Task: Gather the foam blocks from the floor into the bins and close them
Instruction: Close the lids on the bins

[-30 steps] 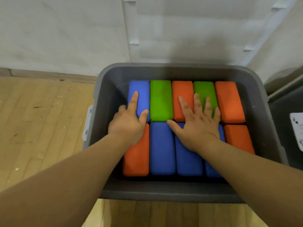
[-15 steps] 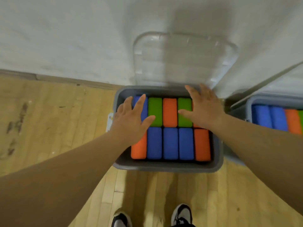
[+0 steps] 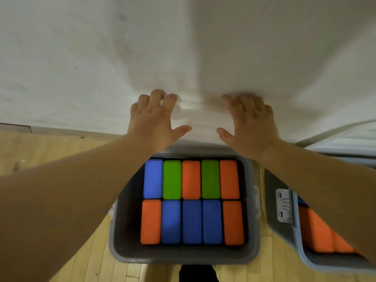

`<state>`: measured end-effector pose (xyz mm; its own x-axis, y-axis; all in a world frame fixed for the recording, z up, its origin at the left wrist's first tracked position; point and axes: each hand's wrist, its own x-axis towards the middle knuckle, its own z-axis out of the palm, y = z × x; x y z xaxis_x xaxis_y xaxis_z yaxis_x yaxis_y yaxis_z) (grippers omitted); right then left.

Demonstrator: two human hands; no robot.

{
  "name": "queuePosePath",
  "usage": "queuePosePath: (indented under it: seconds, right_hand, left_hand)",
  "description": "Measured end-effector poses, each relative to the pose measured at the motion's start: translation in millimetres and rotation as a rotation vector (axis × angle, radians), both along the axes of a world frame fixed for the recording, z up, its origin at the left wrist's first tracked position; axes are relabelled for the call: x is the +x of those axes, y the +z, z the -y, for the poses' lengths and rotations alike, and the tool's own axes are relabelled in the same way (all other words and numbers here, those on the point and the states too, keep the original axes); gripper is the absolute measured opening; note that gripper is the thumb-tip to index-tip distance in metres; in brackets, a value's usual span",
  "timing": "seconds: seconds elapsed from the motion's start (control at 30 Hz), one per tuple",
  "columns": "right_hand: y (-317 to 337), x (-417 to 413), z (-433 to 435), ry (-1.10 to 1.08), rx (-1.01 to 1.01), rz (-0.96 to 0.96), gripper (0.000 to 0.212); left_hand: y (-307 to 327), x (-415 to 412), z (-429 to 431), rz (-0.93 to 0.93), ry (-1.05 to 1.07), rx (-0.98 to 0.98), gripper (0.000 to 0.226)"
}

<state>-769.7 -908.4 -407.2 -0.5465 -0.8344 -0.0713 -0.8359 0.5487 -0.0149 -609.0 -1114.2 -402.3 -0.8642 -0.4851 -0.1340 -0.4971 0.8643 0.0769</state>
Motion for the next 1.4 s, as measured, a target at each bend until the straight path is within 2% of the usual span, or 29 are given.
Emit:
queuePosePath:
  seconds: [0.13,0.27,0.33,0.47,0.57,0.67,0.8,0.93,1.1,1.2,1.4]
  right_hand:
    - [-7.6,-1.8,-1.8,0.028,-0.020,0.133,0.072]
    - [13.5,5.9,-3.5,0.010,0.044,0.393,0.067]
    - [34.6,27.2,-1.6,0.025,0.105,0.470,0.067]
    - [74.0,100.3,5.5,-0.002,0.190,0.485,0.073]
    - [94.5,150.2,16.2,-0.052,0.220,0.560,0.079]
    - [102.5,192.1,38.8,-0.111,0.201,0.748,0.071]
    - [82.3,209.8,74.8,-0.253,0.129,0.887,0.061]
    - [27.7,217.0,107.5,-0.239,0.115,0.783,0.071]
    - [-36.5,219.4,154.3,-0.104,0.173,0.637,0.098]
    - [-68.6,203.4,174.4,-0.057,0.249,0.574,0.104]
    - [-115.6,193.6,164.8,-0.041,0.497,0.708,0.100]
  left_hand:
    - [1.1,8.2,-21.8,-0.081,0.119,0.171,0.080]
    - [1.6,36.0,-57.4,-0.078,0.268,0.354,0.084]
    - [4.2,49.5,-65.0,-0.098,0.397,0.457,0.084]
    - [10.6,79.4,-72.5,-0.131,0.740,0.708,0.077]
    - [17.5,101.5,-62.9,-0.257,0.976,0.851,0.090]
    - [11.3,143.9,-30.7,-0.325,1.085,0.907,0.102]
    - [2.5,202.5,9.6,-0.382,1.094,1.028,0.108]
    - [-0.3,243.5,37.6,-0.447,1.096,1.151,0.108]
    - [-13.5,268.1,55.4,-0.352,0.833,1.145,0.103]
    - [-32.9,273.8,57.1,-0.269,0.711,1.097,0.099]
    - [-82.4,275.2,47.4,-0.165,0.735,0.997,0.079]
